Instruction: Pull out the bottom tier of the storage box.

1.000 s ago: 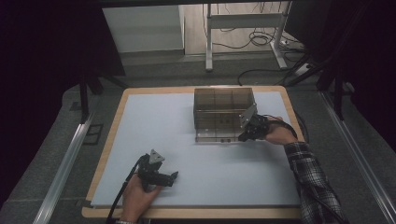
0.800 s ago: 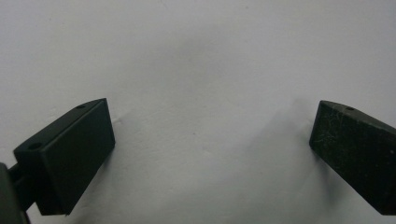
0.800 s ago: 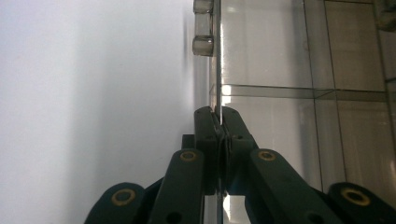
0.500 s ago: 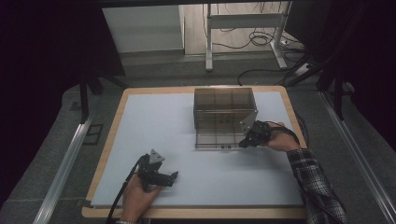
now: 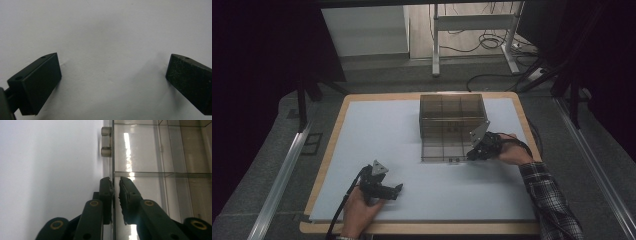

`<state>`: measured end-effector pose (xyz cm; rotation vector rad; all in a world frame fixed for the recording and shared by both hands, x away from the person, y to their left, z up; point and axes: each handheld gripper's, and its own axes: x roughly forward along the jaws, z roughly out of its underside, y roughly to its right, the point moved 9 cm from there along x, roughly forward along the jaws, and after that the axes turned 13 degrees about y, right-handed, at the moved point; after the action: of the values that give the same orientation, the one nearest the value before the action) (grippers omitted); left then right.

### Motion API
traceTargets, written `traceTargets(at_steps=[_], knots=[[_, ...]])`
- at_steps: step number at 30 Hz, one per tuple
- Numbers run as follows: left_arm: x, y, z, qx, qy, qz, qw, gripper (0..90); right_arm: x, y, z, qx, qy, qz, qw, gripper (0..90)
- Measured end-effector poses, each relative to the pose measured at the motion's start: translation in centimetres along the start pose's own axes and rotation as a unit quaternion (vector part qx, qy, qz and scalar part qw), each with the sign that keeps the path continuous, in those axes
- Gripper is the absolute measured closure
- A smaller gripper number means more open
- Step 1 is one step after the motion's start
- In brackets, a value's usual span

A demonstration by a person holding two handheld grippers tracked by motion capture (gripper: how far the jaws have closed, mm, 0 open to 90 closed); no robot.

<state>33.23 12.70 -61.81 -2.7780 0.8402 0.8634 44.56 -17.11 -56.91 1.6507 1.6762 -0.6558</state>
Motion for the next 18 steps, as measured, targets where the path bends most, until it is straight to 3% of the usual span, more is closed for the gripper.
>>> traceTargets(at_steps=[13,14,18], knots=[[0.0,0.0,0.0,0.0,0.0,0.0,1.0,0.0,0.3,-0.5,-0.7,0.017,0.022,0.003,0.9996,70.4],[0.0,0.0,0.0,0.0,0.0,0.0,1.0,0.0,0.2,-0.4,-0.8,0.016,0.022,0.013,0.9996,69.2],[0.0,0.0,0.0,0.0,0.0,0.0,1.0,0.0,0.2,-0.6,-1.0,0.02,0.027,0.016,0.9993,66.6]])
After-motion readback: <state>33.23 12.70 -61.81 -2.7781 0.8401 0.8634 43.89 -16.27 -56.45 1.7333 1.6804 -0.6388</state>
